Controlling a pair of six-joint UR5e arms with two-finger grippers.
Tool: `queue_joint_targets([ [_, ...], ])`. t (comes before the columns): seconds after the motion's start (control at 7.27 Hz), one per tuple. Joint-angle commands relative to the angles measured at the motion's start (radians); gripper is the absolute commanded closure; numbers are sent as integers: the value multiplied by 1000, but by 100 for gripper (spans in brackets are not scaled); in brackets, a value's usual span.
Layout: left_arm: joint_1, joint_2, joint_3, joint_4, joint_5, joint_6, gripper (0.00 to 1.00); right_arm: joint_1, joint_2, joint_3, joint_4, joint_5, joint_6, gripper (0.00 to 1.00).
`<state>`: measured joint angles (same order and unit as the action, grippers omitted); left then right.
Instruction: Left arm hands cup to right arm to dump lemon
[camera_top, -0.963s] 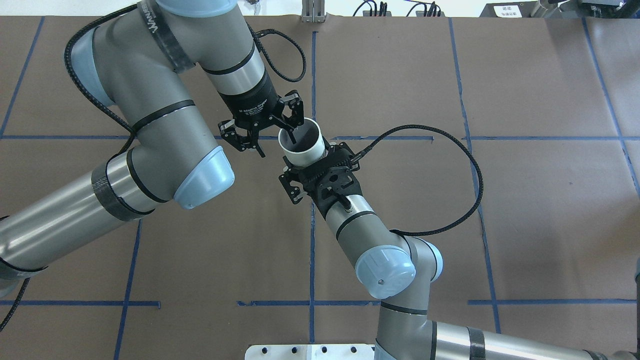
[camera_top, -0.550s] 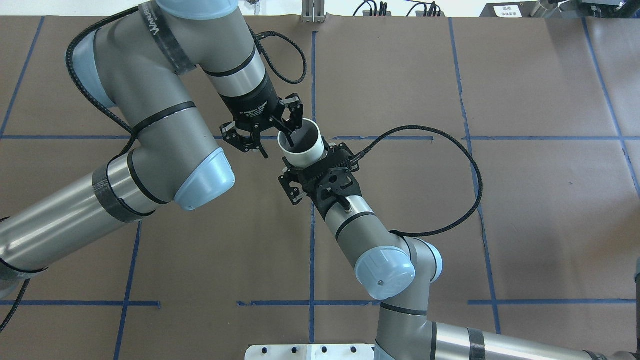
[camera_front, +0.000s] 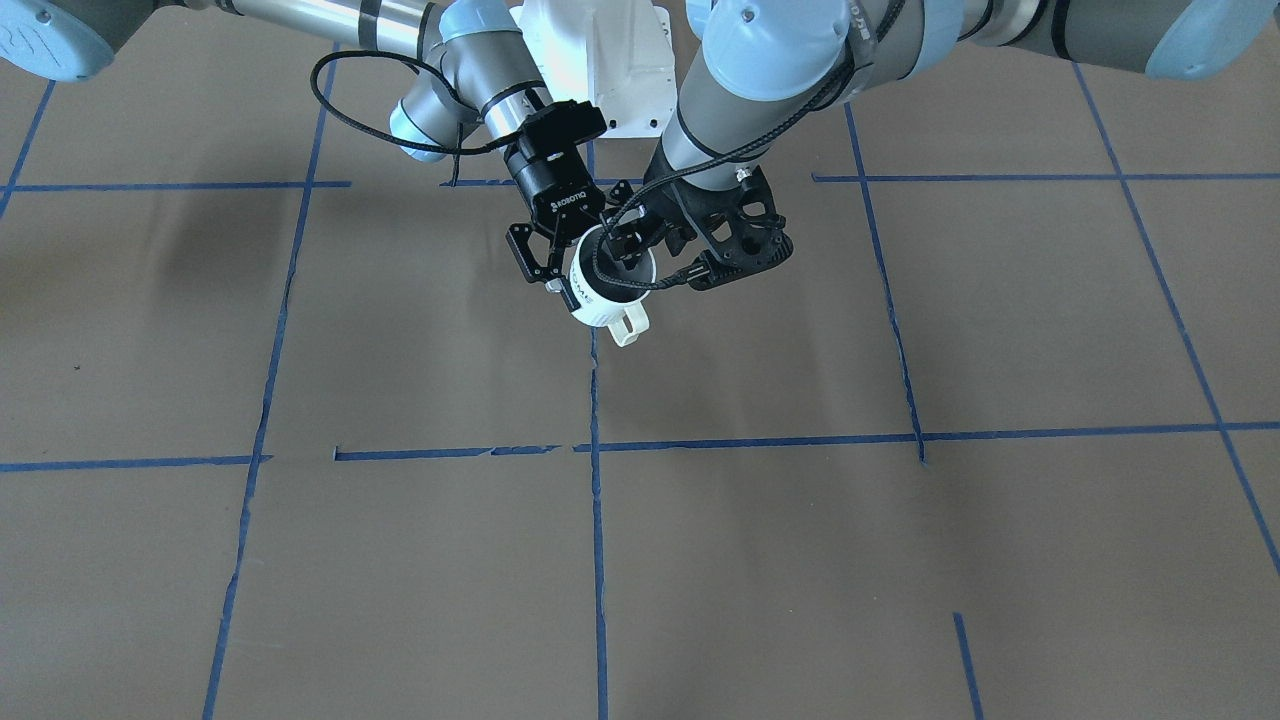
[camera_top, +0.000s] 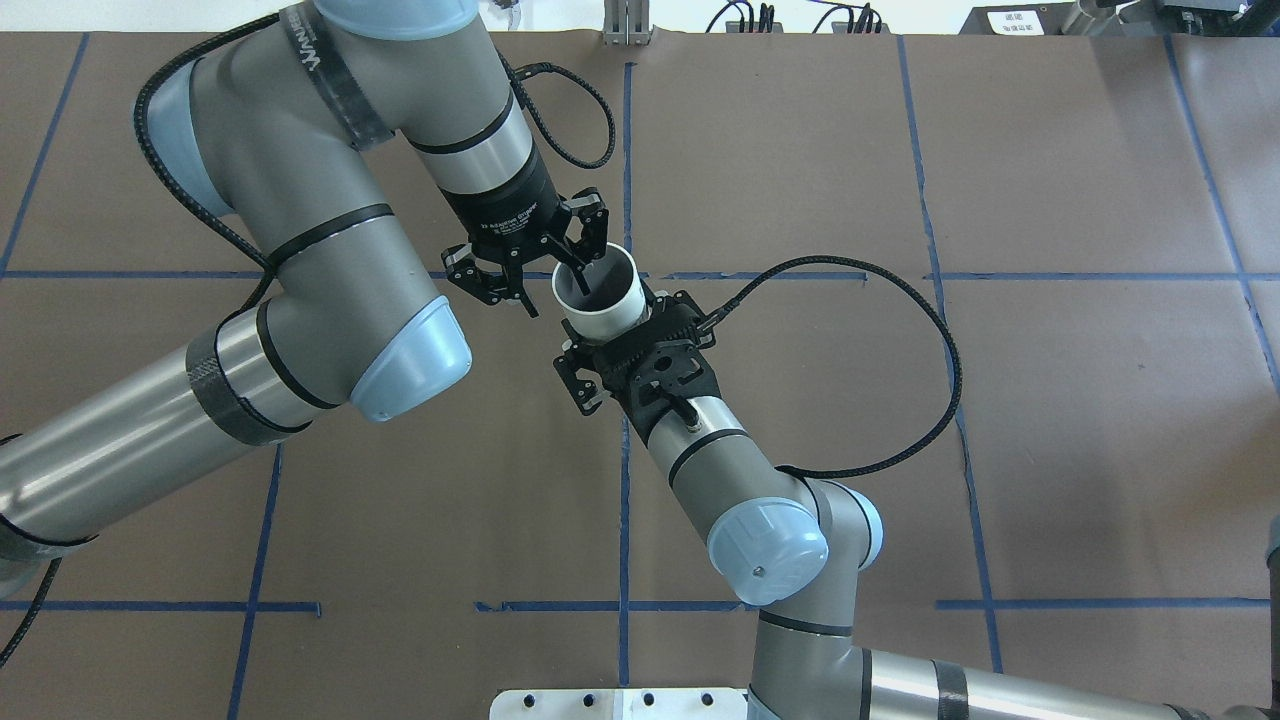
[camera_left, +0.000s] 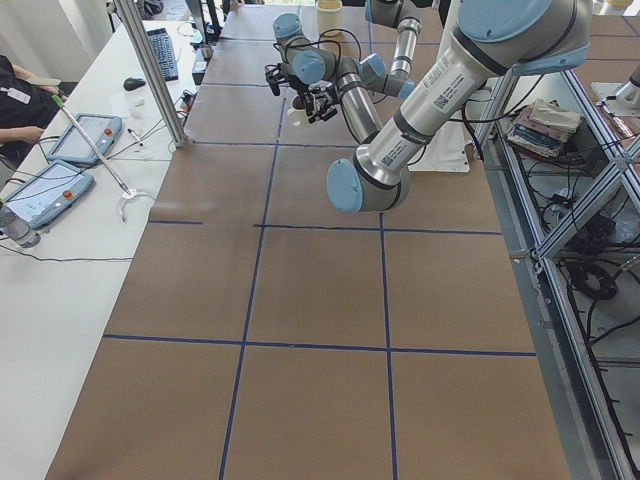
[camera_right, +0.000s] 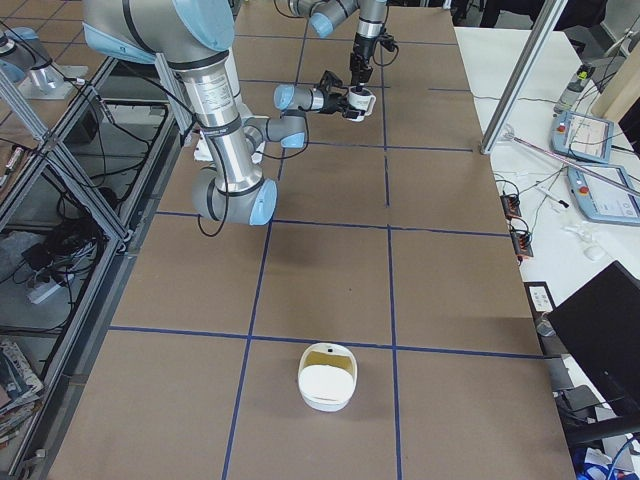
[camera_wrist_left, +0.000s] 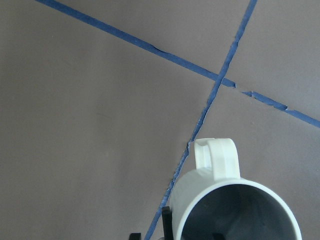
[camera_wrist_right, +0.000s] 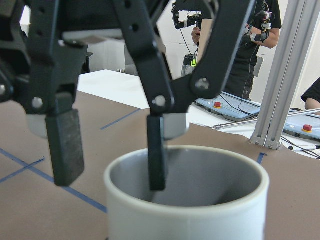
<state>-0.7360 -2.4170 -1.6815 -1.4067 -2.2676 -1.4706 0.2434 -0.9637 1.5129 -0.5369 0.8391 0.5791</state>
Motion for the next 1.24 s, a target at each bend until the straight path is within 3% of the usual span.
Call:
queue_joint_targets([
  [0.0,1,-1,11,-1,0,4,49,-1,13,0,0,0,-2,51],
  [0.28,3,1,11,-2,-1,9,59,-1,17,1,0,0,-2,51],
  [0.83,7,7,9,0,-1,10,64,-1,14,0,0,0,-4,51],
  [0.96,7,7,8,0,-1,10,77,-1,14,0,1,0,-4,51],
  [1.1,7,6,8,0,-1,10,100,-1,16,0,1,0,2,29],
])
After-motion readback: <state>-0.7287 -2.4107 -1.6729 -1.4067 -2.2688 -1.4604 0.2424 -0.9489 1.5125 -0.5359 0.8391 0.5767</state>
